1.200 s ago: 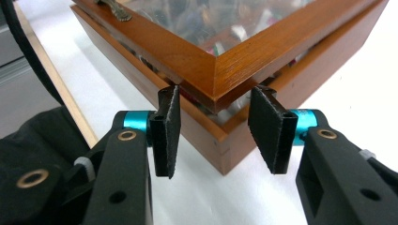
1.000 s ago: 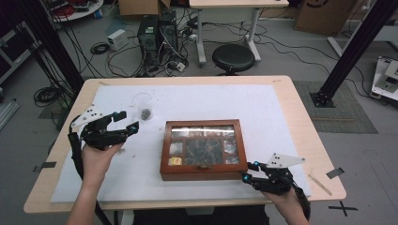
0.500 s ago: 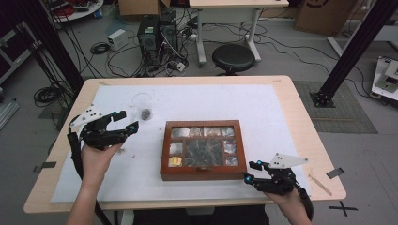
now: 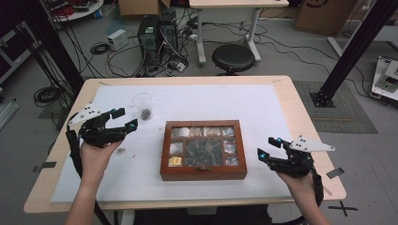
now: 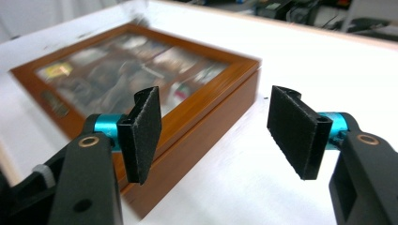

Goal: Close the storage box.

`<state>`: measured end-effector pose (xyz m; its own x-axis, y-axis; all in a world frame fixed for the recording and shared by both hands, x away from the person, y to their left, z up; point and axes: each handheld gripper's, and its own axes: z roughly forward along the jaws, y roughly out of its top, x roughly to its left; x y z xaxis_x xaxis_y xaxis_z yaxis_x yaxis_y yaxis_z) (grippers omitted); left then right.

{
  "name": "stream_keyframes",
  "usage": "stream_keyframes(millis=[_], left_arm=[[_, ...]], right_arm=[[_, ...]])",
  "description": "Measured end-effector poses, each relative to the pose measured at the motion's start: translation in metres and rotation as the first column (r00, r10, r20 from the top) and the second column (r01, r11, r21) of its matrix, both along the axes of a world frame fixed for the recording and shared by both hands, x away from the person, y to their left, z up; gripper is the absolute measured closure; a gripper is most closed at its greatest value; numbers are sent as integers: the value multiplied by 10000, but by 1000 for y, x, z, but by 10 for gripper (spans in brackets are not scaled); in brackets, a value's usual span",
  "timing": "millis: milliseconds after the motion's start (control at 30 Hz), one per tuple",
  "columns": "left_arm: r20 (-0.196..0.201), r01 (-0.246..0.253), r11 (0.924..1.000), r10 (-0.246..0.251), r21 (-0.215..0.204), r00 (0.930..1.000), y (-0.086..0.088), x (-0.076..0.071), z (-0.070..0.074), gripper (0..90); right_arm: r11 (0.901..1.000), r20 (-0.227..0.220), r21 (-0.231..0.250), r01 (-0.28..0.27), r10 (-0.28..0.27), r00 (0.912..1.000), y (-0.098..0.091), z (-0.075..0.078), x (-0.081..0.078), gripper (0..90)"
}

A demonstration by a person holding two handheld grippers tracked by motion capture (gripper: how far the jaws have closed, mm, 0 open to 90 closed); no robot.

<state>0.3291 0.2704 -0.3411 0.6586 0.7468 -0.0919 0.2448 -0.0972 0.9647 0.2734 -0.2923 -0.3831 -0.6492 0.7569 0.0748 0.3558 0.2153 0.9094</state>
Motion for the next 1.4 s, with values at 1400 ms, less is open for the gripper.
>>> stream_keyframes(millis=[1400], left_arm=[[-21, -91, 9999, 91, 104, 10000, 4, 3, -3, 264]], right_arm=[[9887, 936, 597, 1374, -1426, 9853, -3, 36, 46, 301]])
